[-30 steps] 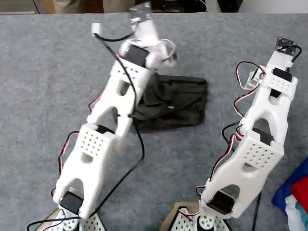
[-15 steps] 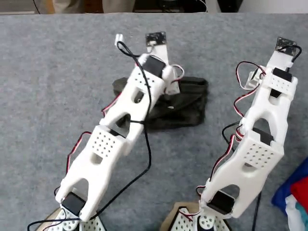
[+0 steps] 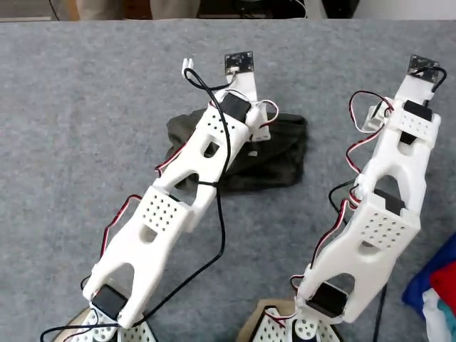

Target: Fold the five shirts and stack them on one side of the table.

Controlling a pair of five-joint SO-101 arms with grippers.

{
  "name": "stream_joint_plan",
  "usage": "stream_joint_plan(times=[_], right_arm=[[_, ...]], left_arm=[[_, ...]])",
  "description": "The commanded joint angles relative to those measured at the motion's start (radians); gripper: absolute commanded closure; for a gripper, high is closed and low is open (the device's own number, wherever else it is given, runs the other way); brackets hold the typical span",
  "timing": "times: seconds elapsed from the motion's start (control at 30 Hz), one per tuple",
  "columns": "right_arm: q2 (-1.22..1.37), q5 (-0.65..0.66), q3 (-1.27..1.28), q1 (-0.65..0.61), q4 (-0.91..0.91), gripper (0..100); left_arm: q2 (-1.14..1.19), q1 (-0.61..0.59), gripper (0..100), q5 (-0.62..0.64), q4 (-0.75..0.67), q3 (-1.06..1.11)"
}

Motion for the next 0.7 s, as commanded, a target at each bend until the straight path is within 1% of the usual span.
stream_joint_plan(times=[0.0, 0.1, 0.17, 0.3, 0.47, 0.67], right_arm=[[-0.008, 0.000, -0.053, 0.012, -0.018, 97.0], [-0.008, 0.000, -0.053, 0.012, -0.018, 97.0], [-0.008, 0.000, -0.053, 0.012, -0.018, 97.0], [-0.008, 0.000, -0.053, 0.012, -0.018, 97.0], [-0.008, 0.000, -0.053, 0.012, -0.018, 97.0], [-0.008, 0.000, -0.053, 0.012, -0.018, 97.0]], left_arm=[[-0.015, 0.003, 94, 0.008, -0.029, -0.015], [-0.015, 0.003, 95, 0.006, -0.021, -0.014], [-0.015, 0.002, 98, 0.005, -0.021, -0.014], [-0.024, 0.009, 98, 0.008, 0.025, -0.038], [-0.022, 0.040, 98, 0.006, 0.166, -0.186], [-0.016, 0.084, 98, 0.008, 0.273, -0.373]])
